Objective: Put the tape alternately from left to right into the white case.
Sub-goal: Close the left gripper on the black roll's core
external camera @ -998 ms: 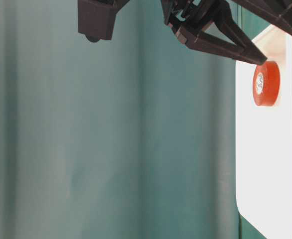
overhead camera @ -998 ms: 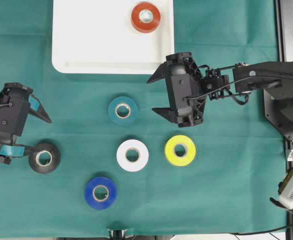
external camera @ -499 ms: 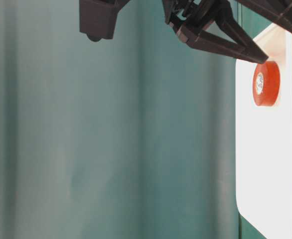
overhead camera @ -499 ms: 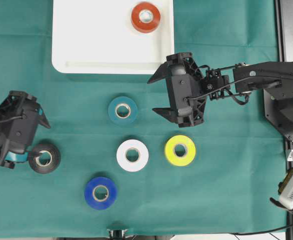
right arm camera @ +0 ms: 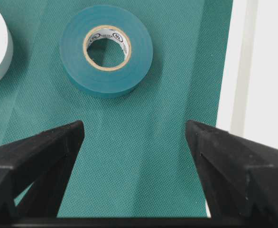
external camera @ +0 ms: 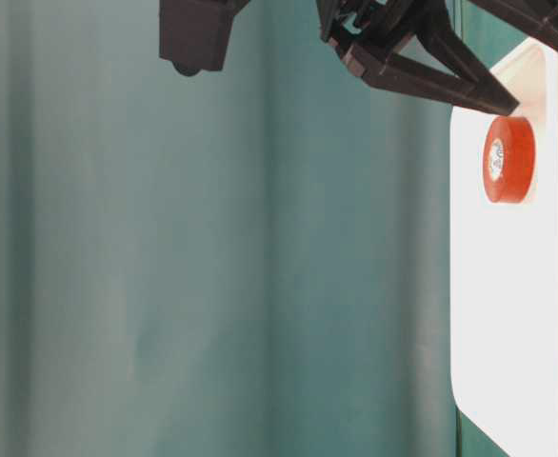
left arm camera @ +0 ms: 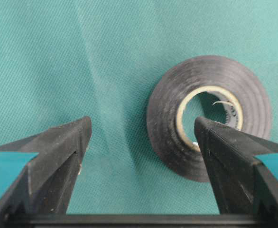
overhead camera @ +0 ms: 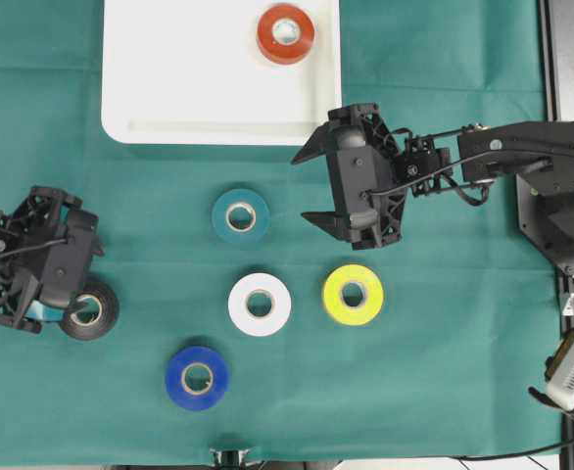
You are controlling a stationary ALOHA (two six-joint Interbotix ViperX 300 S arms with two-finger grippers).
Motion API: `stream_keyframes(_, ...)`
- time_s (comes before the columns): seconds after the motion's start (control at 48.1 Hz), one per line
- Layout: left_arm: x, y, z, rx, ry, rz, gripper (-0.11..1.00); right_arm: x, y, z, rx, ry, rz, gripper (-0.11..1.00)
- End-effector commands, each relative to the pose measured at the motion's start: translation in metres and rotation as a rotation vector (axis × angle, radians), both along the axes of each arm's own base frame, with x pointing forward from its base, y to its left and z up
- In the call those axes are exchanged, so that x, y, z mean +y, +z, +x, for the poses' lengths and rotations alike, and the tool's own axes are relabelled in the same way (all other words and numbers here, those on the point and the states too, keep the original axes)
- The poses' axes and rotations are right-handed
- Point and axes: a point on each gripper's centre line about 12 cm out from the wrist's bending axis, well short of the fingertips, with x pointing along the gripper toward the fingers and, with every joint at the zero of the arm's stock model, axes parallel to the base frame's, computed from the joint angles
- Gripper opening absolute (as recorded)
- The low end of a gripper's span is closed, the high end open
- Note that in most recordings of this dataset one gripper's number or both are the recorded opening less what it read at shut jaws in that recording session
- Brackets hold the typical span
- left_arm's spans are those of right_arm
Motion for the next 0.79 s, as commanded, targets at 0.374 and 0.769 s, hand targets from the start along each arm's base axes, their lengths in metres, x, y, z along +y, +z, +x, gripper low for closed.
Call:
stream_keyframes(0.374,-0.0107,-0.0007,0.0098,0.001,0.011,-0.025,0.89,0.0013,0.0104,0.002,-0.038,0.002,0.005,0.72)
stream_keyframes(0.769,-0.014,0.0012,0.0081,0.0,-0.003,-0.025,0.22,0.0012,0.0096,0.0014,-0.034,0.001,0.005,0.72)
